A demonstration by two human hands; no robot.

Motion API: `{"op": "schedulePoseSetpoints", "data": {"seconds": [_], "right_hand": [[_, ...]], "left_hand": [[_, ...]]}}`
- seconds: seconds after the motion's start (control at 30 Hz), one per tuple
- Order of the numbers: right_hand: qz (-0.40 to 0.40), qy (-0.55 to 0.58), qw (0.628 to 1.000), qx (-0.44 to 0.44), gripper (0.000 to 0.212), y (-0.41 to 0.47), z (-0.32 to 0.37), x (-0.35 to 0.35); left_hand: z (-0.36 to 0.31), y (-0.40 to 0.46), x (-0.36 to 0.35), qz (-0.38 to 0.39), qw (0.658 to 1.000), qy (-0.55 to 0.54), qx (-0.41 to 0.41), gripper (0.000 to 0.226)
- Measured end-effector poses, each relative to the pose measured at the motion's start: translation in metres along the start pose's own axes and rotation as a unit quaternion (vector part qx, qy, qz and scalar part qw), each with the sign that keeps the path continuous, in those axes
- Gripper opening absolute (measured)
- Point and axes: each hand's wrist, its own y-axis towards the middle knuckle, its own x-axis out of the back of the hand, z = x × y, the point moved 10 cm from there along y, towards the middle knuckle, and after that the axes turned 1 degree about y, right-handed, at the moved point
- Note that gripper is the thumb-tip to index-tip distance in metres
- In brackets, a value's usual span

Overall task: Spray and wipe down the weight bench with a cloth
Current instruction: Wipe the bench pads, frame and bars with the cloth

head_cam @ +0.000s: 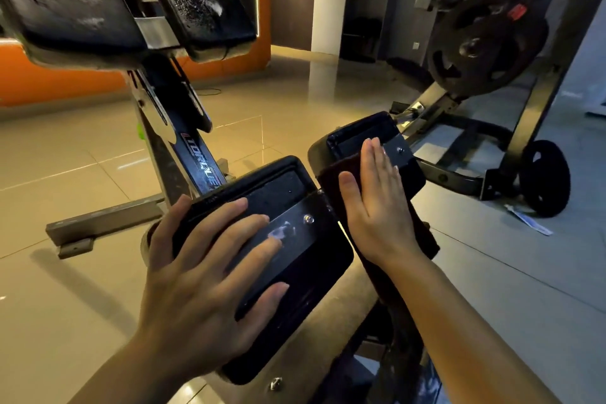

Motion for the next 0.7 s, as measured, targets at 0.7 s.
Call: {"op": "schedulePoseSetpoints", "data": {"seconds": [0.7], "right_hand": [[0.022,0.039,0.998,-0.041,0.067,0.013,-0.005,0.002]], "left_hand": [[-0.032,0.002,-0.016,0.046,0.998,0.053,0.006,0.042]]}}
